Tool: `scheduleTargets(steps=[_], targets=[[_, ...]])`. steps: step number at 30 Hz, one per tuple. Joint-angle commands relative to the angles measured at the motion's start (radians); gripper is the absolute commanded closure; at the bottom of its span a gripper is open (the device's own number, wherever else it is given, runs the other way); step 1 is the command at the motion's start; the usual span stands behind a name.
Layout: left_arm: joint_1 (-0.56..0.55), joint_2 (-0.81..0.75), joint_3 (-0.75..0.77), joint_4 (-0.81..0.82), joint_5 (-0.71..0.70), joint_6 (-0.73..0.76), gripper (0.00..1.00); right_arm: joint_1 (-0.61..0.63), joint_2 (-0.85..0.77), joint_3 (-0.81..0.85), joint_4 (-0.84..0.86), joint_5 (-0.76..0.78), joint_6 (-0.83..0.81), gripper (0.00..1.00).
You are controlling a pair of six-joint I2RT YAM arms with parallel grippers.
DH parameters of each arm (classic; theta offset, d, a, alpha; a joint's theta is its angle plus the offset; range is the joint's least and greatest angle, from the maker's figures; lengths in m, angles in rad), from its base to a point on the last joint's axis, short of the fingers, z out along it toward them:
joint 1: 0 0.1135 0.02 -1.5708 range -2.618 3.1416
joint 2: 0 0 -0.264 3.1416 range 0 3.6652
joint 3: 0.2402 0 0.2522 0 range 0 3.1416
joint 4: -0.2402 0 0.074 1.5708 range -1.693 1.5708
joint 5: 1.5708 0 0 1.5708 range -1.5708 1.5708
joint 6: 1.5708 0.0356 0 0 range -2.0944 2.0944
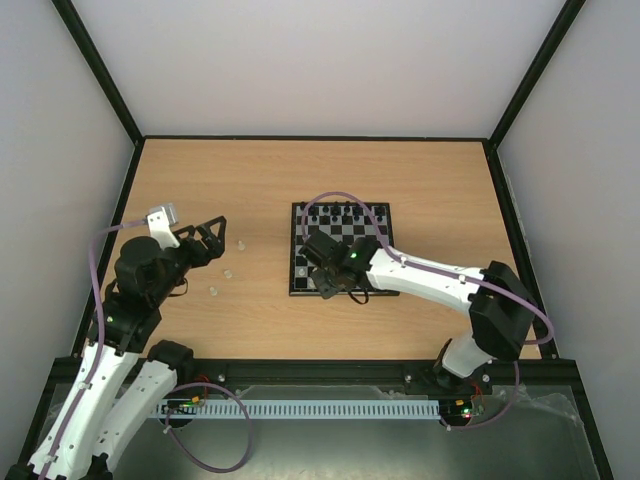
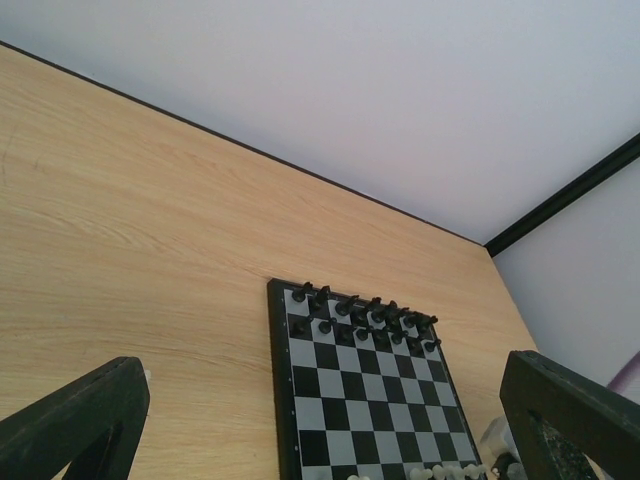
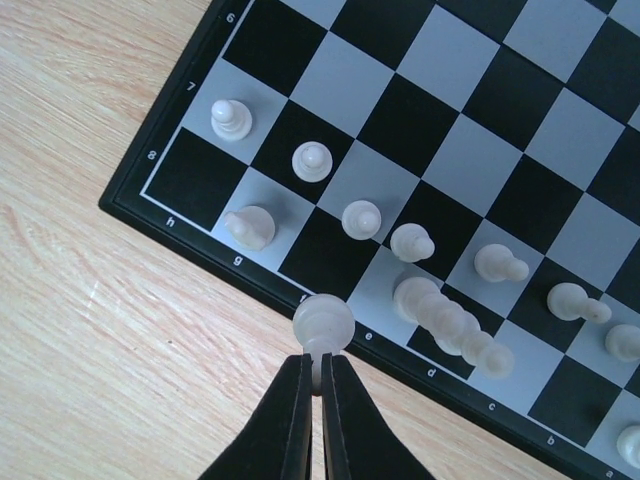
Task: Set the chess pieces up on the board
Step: Place the chess piece on the chessboard.
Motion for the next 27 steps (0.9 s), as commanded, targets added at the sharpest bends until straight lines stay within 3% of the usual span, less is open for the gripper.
scheduleTargets(steps=[1, 27], targets=[[0.006, -0.004, -0.007, 0.014, 0.005, -0.005, 0.00, 0.003, 0.053, -0.004, -0.005, 0.033, -0.002, 0.95], [0.005, -0.009, -0.010, 0.008, -0.008, 0.001, 0.00, -0.050, 0.142, -0.006, 0.073, -0.022, -0.035, 0.93]])
